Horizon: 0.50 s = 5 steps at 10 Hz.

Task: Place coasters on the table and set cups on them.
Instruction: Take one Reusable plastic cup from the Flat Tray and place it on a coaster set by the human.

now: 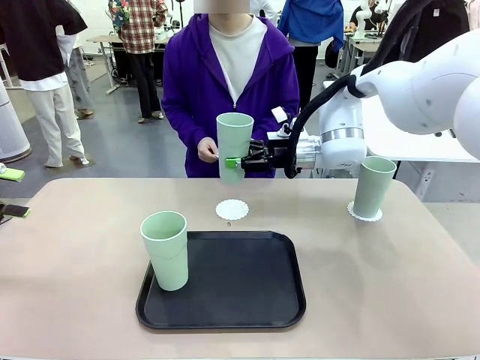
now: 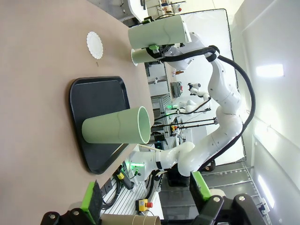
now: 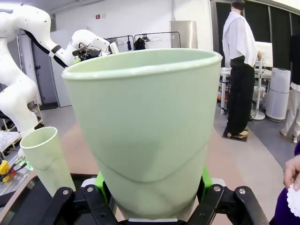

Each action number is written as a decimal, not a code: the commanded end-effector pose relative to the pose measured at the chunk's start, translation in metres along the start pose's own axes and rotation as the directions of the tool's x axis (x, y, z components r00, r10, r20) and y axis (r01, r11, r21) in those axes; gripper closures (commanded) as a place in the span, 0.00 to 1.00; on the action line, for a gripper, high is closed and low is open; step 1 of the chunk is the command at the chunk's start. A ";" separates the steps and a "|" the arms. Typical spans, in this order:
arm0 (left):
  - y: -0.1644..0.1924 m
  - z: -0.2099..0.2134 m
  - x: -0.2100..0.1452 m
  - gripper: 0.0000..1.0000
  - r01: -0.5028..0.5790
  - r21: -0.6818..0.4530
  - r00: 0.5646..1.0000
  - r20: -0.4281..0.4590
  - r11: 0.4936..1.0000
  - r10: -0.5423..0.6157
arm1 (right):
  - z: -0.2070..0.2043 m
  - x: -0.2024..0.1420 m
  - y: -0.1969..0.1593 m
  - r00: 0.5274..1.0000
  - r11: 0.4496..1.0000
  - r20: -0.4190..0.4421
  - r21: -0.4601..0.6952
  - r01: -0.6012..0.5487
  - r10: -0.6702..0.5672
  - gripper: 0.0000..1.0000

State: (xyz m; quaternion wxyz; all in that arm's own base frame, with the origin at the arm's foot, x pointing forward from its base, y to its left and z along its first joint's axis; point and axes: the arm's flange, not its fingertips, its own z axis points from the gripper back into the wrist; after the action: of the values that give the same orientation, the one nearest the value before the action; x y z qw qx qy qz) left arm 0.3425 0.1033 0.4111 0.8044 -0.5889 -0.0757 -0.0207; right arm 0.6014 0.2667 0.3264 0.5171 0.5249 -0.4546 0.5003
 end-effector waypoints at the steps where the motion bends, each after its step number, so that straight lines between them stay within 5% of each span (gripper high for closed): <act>1: -0.001 0.000 0.001 0.00 0.016 -0.018 1.000 0.010 1.000 -0.016 | -0.004 -0.004 -0.012 0.999 1.000 -0.034 0.007 0.022 -0.022 0.17; 5: -0.001 0.000 0.001 0.00 0.016 -0.018 1.000 0.010 1.000 -0.016 | -0.005 -0.033 -0.019 0.998 1.000 -0.050 0.007 0.024 -0.024 0.17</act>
State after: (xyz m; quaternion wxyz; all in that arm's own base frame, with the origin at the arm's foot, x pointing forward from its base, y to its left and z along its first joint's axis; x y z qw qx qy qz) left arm 0.3425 0.1033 0.4111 0.8044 -0.5889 -0.0757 -0.0207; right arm 0.6051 0.2669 0.2925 0.5308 0.5275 -0.4362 0.4997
